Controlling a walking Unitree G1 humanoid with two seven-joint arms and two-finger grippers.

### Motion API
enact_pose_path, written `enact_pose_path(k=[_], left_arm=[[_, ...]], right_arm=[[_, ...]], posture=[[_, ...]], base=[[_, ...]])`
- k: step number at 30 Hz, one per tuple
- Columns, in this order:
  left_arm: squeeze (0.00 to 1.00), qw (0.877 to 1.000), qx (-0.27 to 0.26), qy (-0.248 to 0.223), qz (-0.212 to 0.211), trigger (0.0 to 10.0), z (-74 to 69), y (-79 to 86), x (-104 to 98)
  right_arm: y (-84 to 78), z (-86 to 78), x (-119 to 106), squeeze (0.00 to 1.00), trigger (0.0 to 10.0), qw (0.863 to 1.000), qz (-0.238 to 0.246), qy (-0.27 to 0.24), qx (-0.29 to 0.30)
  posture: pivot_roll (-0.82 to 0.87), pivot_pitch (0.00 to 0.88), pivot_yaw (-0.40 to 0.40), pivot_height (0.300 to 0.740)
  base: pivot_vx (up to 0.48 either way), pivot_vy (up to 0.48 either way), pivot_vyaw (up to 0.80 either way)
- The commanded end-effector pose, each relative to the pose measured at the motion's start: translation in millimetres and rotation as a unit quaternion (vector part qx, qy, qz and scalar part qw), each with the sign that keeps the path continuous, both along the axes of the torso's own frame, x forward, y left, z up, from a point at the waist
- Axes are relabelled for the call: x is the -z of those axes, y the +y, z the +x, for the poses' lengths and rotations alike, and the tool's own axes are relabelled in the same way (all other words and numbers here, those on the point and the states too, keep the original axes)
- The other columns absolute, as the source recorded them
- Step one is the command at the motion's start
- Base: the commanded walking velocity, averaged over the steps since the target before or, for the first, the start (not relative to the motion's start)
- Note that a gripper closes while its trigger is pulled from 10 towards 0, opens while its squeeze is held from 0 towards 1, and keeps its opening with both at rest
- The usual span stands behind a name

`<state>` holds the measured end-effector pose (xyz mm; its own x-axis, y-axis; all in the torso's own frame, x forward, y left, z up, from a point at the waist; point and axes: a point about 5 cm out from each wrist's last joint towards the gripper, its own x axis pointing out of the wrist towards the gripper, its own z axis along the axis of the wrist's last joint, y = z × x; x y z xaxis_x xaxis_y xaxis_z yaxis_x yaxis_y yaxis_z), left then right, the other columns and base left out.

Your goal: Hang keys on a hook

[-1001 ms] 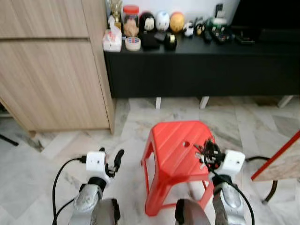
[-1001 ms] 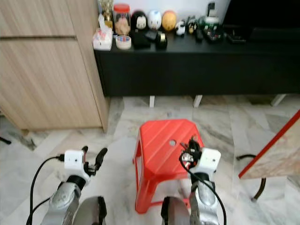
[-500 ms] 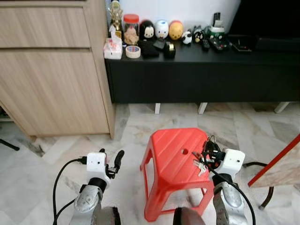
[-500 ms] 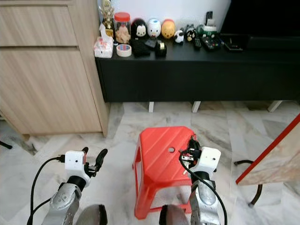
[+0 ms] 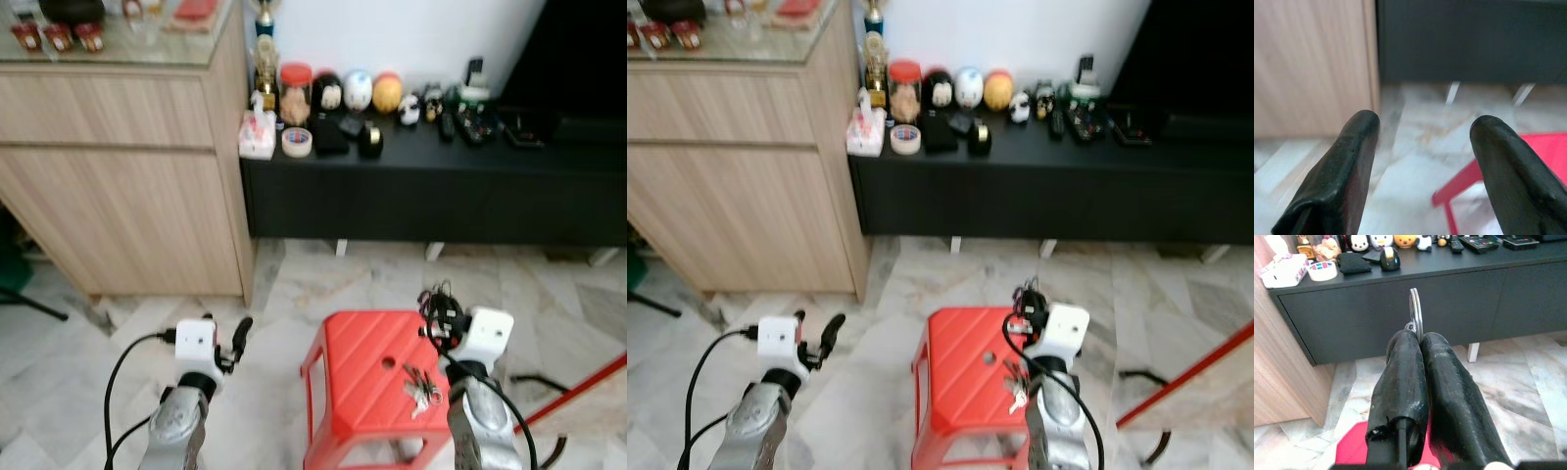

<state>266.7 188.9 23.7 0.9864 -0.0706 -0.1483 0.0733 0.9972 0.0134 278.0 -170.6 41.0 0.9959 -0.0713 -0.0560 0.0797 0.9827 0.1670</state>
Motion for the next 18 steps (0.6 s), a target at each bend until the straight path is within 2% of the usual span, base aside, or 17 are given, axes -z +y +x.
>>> enact_pose_path(k=[1, 4, 5, 8, 11, 15, 18], left_arm=[[0.00, 0.999, -0.008, 0.033, 0.012, 10.0, -8.3, 7.5, 13.8], [0.00, 0.994, -0.039, 0.104, 0.019, 10.0, -19.9, 26.5, 35.5], [0.00, 0.992, -0.043, 0.114, 0.020, 10.0, -21.9, 28.6, 38.4], [0.00, 0.980, -0.058, 0.186, 0.027, 10.0, -42.0, 38.6, 59.5], [0.00, 0.968, -0.068, 0.237, 0.041, 10.0, -60.1, 44.7, 73.9], [0.00, 0.959, -0.086, 0.268, 0.035, 10.0, -74.0, 48.9, 83.2], [0.00, 0.952, -0.080, 0.293, 0.031, 10.0, -81.1, 45.9, 89.4]], right_arm=[[-2.1, -0.2, -2.2, 0.00, 10.0, 1.000, -0.003, -0.002, 0.005], [1.7, 0.7, -3.0, 0.00, 10.0, 1.000, -0.006, -0.003, 0.000], [2.2, 0.9, -2.9, 0.00, 10.0, 1.000, -0.006, -0.003, 0.000], [2.4, 1.9, -3.8, 0.00, 10.0, 1.000, -0.005, -0.005, 0.000], [0.6, 2.6, -6.4, 0.00, 10.0, 1.000, -0.004, -0.010, 0.004], [-1.2, 1.4, -5.5, 0.00, 10.0, 1.000, -0.006, -0.008, 0.007], [-1.5, 1.0, -3.3, 0.00, 10.0, 1.000, -0.006, -0.005, 0.008]], posture=[[0.03, 0.004, -0.106, 0.729], [0.04, 0.010, -0.105, 0.729], [0.04, 0.010, -0.105, 0.729], [0.03, 0.014, -0.100, 0.729], [0.02, 0.019, -0.097, 0.729], [0.02, 0.020, -0.097, 0.729], [0.03, 0.023, -0.097, 0.729]], base=[[0.000, 0.000, 0.00], [0.000, 0.000, 0.00], [0.000, 0.000, 0.00], [0.000, 0.000, 0.00], [0.000, 0.000, 0.00], [0.000, 0.000, 0.00], [0.000, 0.000, 0.00]])
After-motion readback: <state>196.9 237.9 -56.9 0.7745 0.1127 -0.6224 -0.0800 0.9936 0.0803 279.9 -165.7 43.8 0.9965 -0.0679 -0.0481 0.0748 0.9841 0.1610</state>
